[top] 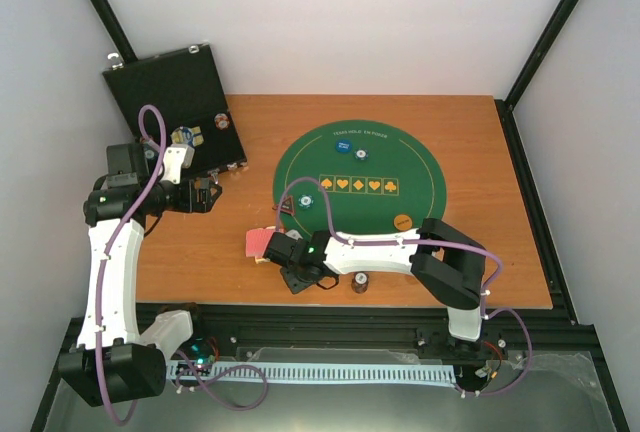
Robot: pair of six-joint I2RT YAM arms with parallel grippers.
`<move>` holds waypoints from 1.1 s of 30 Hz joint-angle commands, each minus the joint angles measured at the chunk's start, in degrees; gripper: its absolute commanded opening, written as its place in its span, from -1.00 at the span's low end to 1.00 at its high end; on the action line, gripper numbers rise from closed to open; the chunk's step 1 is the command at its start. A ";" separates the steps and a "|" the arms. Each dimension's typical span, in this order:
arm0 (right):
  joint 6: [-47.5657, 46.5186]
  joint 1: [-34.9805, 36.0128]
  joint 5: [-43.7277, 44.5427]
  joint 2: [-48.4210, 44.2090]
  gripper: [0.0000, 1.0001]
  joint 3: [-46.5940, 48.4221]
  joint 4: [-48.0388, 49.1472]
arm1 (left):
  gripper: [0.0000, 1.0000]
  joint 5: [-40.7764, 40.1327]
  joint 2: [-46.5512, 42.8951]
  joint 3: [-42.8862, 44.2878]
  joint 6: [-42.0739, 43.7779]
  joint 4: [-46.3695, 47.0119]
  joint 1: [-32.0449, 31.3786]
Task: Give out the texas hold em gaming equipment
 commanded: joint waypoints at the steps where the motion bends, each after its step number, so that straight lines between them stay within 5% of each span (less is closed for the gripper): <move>1: -0.01 -0.27 0.26 -2.30 -0.54 1.15 -1.79 | 0.99 0.64 -0.38 2.15 0.05 -0.70 0.35; 13: 0.09 -3.31 2.09 -12.02 -0.61 0.90 -6.75 | 0.99 0.83 -0.12 2.24 0.06 -0.46 0.38; 27: -0.95 -25.98 1.75 -34.59 -0.57 -20.97 -9.86 | 1.00 1.18 -0.19 2.02 0.18 -0.31 0.37; 33: -2.24 -32.46 1.01 -36.30 -0.55 -25.74 -8.61 | 1.00 1.40 0.07 2.02 -0.17 -0.18 0.31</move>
